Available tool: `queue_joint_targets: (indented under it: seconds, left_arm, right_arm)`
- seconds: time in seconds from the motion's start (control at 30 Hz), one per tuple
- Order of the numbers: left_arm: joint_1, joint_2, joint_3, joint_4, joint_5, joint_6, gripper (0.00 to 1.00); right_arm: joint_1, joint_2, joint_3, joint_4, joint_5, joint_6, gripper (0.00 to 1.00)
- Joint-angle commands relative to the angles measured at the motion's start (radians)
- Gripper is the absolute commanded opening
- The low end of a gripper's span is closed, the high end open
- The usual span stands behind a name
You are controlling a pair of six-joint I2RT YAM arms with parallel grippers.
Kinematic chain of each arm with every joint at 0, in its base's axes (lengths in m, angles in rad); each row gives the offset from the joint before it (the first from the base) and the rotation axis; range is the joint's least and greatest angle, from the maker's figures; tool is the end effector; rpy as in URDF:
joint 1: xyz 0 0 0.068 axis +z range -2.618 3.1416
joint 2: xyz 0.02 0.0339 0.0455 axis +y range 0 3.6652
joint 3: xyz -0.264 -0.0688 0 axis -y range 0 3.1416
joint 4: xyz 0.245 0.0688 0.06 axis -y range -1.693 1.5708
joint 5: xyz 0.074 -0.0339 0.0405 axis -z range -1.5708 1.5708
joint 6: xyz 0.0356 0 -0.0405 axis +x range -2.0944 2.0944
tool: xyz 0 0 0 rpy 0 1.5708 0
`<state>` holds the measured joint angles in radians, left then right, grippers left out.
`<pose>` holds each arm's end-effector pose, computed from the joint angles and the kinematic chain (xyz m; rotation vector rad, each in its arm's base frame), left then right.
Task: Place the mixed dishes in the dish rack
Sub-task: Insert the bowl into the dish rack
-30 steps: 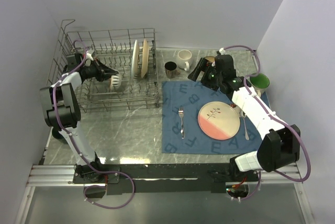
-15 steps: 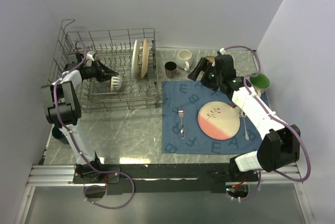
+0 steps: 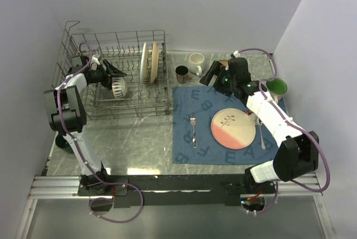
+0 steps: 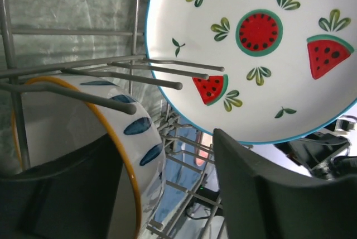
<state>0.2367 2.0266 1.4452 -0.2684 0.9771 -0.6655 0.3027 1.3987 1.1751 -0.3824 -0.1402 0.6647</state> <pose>0.4307 0.0735 0.1956 -0.5870 2.2671 -1.3767 0.3009 0.0992 0.3156 0.3245 2.2338 0.6896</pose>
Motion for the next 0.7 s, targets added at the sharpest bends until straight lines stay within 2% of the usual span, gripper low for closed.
queue_joint_targets:
  seconds: [0.0, 0.27, 0.67]
  left_arm:
    - [-0.004, -0.029, 0.075, -0.066, -0.041, 0.035, 0.76]
    - [-0.002, -0.066, 0.205, -0.259, -0.233, 0.102, 0.94]
    - [-0.005, -0.183, 0.296, -0.357, -0.385, 0.096, 0.99]
  right_arm:
    - [-0.01, 0.009, 0.055, 0.014, 0.007, 0.007, 1.0]
    - [-0.008, 0.02, 0.07, 0.011, -0.004, 0.001, 1.0]
    - [-0.016, 0.029, 0.112, -0.029, 0.043, -0.019, 1.0]
